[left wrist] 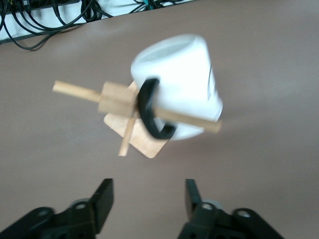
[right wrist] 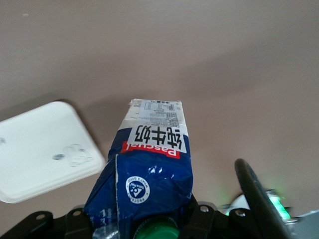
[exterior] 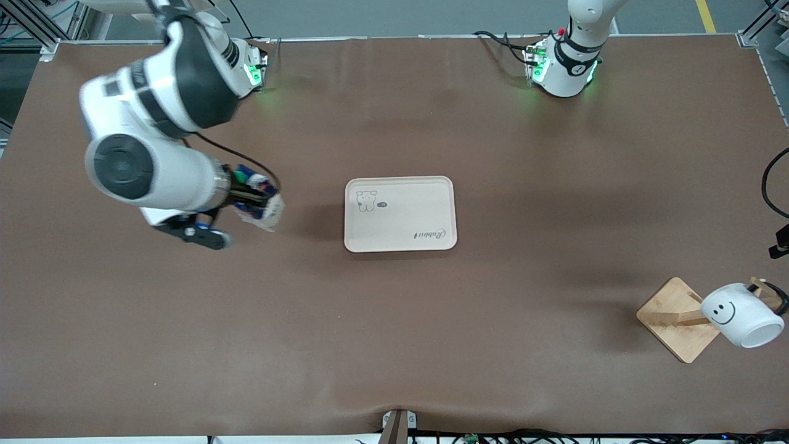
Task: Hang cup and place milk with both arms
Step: 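Hang the mug handle on the stand peg while the right gripper carries milk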
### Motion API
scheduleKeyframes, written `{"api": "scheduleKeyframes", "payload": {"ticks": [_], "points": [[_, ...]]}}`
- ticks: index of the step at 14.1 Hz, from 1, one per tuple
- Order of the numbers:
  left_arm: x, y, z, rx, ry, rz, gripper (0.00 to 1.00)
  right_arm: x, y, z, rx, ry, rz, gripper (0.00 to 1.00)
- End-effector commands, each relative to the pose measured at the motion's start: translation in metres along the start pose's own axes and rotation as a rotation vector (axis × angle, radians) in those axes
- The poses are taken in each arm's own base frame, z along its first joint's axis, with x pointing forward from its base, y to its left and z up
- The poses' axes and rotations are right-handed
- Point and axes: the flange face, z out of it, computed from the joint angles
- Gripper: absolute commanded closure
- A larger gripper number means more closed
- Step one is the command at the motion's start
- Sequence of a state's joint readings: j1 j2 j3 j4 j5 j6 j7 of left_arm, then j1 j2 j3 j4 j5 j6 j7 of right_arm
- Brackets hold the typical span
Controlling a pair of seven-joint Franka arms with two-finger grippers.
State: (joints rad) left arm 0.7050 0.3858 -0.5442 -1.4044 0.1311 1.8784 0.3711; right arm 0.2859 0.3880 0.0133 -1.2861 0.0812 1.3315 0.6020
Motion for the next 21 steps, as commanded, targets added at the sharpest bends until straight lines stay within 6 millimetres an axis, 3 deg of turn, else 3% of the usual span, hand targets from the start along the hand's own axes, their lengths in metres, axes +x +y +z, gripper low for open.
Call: {"api": "scheduleKeyframes", "payload": {"ticks": [1, 5, 7, 10, 12, 16, 21], "points": [[0.001, 0.035, -0.028, -0.013, -0.017, -0.085, 0.00, 0.027, 0.078, -0.001, -0.007, -0.037, -0.053, 1.00], [0.001, 0.091, -0.059, -0.004, -0.069, -0.222, 0.00, 0.066, 0.177, 0.040, -0.021, -0.104, -0.134, 1.00], [0.000, 0.118, -0.072, 0.008, -0.087, -0.278, 0.00, 0.076, 0.208, 0.068, 0.003, -0.105, -0.159, 1.00], [-0.005, 0.143, -0.088, 0.025, -0.106, -0.329, 0.00, 0.075, 0.241, 0.125, 0.040, -0.009, -0.238, 1.00], [-0.011, 0.150, -0.102, 0.045, -0.109, -0.344, 0.00, 0.077, 0.256, 0.155, 0.051, -0.001, -0.289, 1.00], [-0.016, 0.154, -0.108, 0.055, -0.132, -0.335, 0.00, 0.070, 0.258, 0.188, 0.053, -0.027, -0.298, 1.00], [-0.018, 0.164, -0.108, 0.043, -0.160, -0.315, 0.00, 0.066, 0.265, 0.211, 0.059, 0.002, -0.283, 1.00]]}}
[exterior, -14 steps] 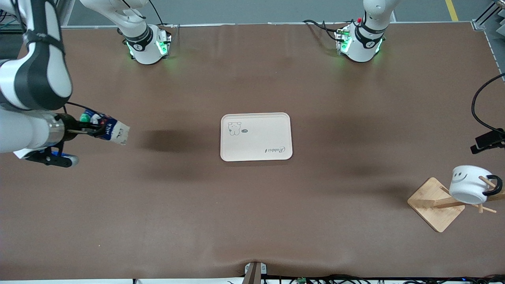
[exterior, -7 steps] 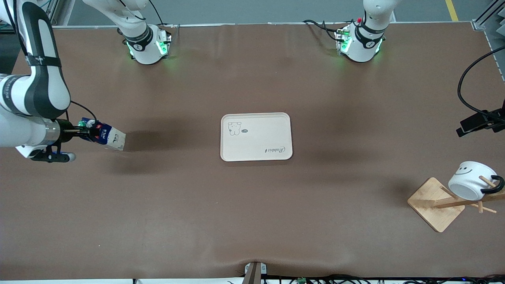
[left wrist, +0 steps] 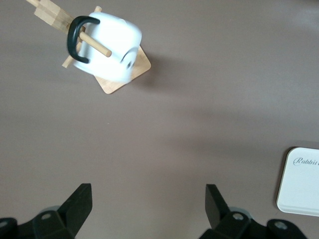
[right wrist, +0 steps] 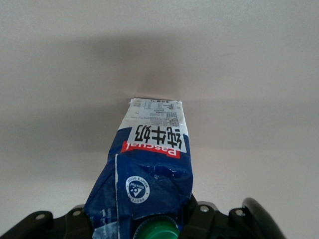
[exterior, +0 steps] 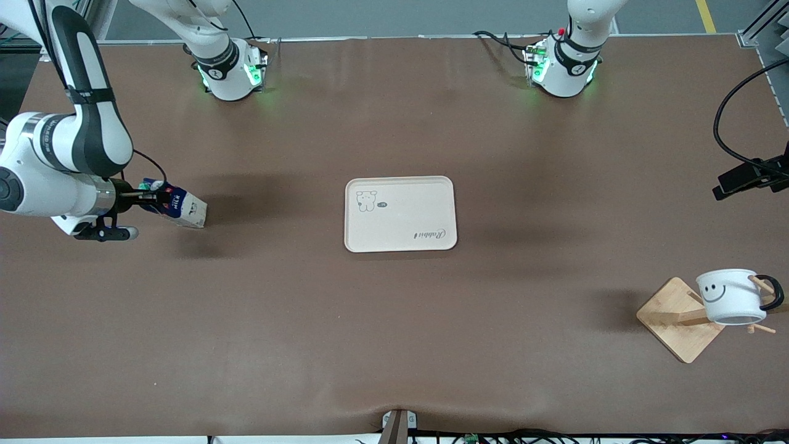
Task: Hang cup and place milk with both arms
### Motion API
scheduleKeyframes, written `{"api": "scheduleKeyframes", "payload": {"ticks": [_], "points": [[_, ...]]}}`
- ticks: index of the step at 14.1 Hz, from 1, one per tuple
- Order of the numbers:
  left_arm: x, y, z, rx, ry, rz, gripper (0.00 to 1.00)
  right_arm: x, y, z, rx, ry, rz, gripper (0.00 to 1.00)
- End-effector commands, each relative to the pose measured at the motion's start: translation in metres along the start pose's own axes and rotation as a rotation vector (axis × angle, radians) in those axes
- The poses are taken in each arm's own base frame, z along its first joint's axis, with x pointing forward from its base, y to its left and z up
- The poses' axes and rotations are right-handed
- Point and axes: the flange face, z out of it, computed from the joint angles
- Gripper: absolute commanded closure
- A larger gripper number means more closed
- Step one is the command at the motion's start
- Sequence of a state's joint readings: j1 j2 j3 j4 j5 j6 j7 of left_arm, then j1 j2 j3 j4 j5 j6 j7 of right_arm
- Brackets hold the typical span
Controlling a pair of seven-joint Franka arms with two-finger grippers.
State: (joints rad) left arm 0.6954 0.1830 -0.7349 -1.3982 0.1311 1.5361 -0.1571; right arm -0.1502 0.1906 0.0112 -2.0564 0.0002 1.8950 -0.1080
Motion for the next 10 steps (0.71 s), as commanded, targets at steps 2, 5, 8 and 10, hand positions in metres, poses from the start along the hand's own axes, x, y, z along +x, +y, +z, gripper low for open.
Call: {"api": "scheduleKeyframes", "payload": {"ticks": [2, 5, 8, 10], "points": [[-0.019, 0.037, -0.023, 0.029, 0.024, 0.050, 0.00, -0.014, 0.008, 0.010, -0.012, 0.005, -0.006, 1.00], [-0.030, 0.047, -0.031, 0.066, 0.021, 0.048, 0.00, -0.016, 0.007, 0.021, -0.011, 0.007, -0.006, 1.00], [-0.043, 0.052, -0.035, 0.087, -0.016, 0.053, 0.00, -0.014, 0.007, 0.016, -0.014, 0.017, -0.035, 0.30], [-0.052, 0.057, -0.040, 0.098, -0.028, 0.059, 0.00, -0.013, 0.007, 0.011, -0.013, 0.021, -0.041, 0.00]]}}
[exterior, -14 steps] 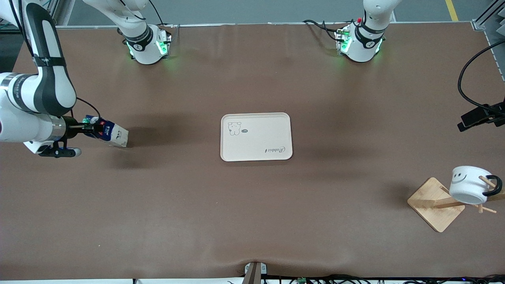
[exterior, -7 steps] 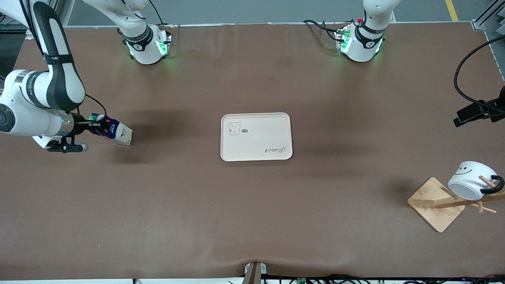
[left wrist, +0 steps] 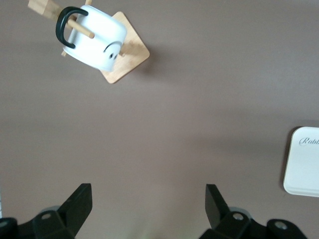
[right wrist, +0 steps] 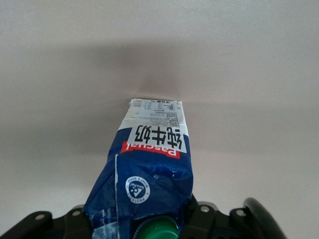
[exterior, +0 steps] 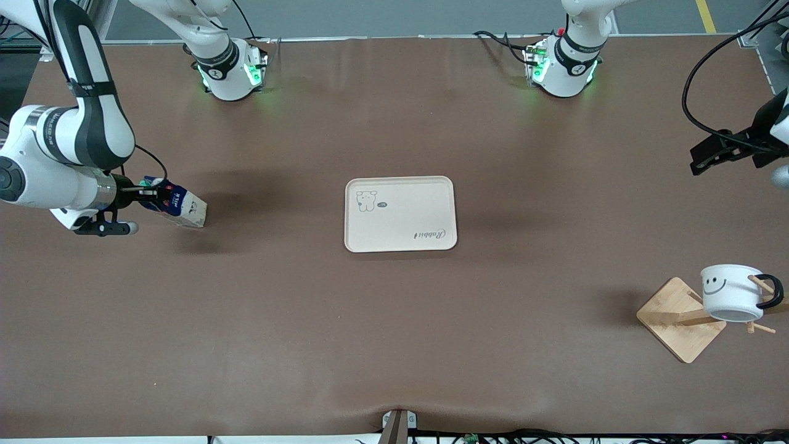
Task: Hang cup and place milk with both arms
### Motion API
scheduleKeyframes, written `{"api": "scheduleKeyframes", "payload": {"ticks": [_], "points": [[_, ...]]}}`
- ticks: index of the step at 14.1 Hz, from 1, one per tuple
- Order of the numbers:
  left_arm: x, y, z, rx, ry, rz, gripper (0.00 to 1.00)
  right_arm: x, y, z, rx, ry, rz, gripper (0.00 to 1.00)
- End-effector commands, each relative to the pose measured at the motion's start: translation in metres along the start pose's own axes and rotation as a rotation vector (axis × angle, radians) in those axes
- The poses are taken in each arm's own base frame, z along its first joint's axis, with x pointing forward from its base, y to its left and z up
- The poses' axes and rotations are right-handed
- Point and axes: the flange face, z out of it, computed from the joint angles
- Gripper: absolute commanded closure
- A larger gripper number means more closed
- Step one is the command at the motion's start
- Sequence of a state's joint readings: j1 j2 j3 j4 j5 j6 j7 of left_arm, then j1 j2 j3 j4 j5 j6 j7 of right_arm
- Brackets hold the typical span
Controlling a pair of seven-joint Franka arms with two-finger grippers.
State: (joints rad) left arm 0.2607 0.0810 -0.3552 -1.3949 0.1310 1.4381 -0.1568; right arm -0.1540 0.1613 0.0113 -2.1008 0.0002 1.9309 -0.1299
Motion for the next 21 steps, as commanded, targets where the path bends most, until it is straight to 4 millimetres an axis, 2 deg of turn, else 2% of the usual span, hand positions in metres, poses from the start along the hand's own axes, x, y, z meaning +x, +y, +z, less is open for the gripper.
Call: {"api": "scheduleKeyframes", "payload": {"ticks": [1, 3, 5, 8, 14, 16, 21], "points": [[-0.019, 0.007, -0.010, 0.006, -0.023, 0.015, 0.00, -0.005, 0.007, 0.007, -0.010, -0.002, -0.020, 0.00], [-0.028, 0.008, -0.010, 0.005, -0.035, 0.024, 0.00, -0.004, 0.008, 0.005, -0.010, 0.000, -0.018, 0.00], [-0.037, 0.000, -0.006, -0.048, -0.053, 0.021, 0.00, -0.005, 0.007, 0.004, -0.008, -0.009, -0.019, 0.00], [-0.046, -0.004, -0.011, -0.053, -0.046, 0.021, 0.00, -0.005, 0.007, 0.003, -0.007, -0.015, -0.019, 0.00], [-0.062, -0.004, -0.009, -0.080, -0.031, 0.019, 0.00, 0.003, 0.000, -0.036, -0.006, -0.012, -0.023, 0.00], [-0.065, -0.002, -0.013, -0.094, -0.027, 0.023, 0.00, 0.007, -0.004, -0.066, -0.002, 0.015, -0.023, 0.00], [-0.067, 0.001, -0.019, -0.093, -0.014, 0.027, 0.00, 0.020, -0.035, -0.174, -0.034, 0.143, -0.085, 0.00]]}}
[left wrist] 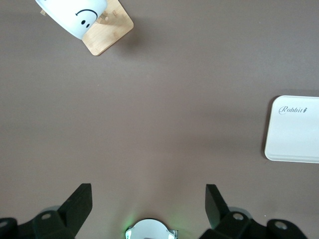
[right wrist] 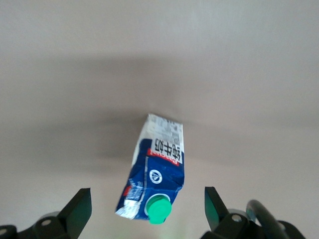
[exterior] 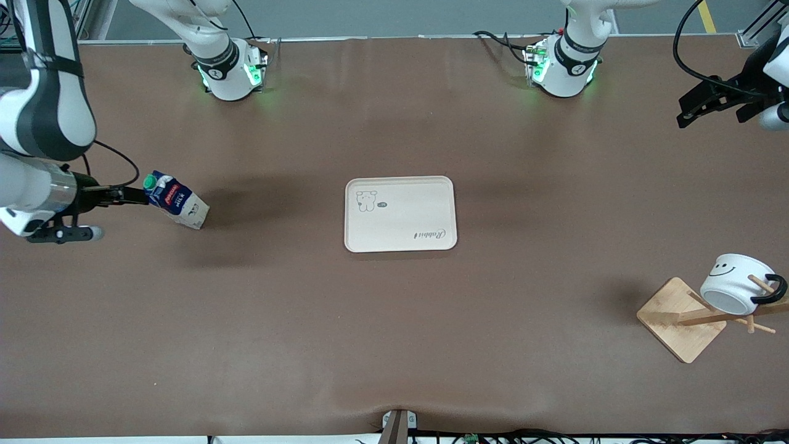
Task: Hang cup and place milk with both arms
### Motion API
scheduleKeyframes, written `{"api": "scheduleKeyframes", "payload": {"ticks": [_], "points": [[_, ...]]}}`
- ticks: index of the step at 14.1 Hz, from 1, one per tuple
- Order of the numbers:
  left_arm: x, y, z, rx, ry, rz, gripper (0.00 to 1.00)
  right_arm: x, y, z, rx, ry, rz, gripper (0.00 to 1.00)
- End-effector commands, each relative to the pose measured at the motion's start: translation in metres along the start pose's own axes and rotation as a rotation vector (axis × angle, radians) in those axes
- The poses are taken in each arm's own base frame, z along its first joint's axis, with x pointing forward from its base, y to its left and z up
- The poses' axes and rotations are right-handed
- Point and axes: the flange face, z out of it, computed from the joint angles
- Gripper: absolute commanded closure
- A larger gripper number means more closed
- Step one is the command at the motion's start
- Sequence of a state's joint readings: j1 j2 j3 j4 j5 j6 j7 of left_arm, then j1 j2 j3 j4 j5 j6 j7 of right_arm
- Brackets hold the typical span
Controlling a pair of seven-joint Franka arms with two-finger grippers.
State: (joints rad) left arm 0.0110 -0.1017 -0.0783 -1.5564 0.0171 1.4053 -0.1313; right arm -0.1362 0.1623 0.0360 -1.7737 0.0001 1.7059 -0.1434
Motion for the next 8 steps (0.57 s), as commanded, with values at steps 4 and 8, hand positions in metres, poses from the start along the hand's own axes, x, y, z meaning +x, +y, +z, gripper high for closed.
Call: {"api": "scheduleKeyframes", "payload": {"ticks": [4, 8], "points": [[-0.005, -0.001, 0.002, -0.008, 0.001, 0.005, 0.00, 0.031, -0.002, -0.077, -0.012, 0.080, -0.004, 0.00], [-0.002, -0.002, 0.003, -0.005, -0.002, 0.008, 0.00, 0.003, -0.010, -0.116, -0.014, 0.108, 0.066, 0.00]]}}
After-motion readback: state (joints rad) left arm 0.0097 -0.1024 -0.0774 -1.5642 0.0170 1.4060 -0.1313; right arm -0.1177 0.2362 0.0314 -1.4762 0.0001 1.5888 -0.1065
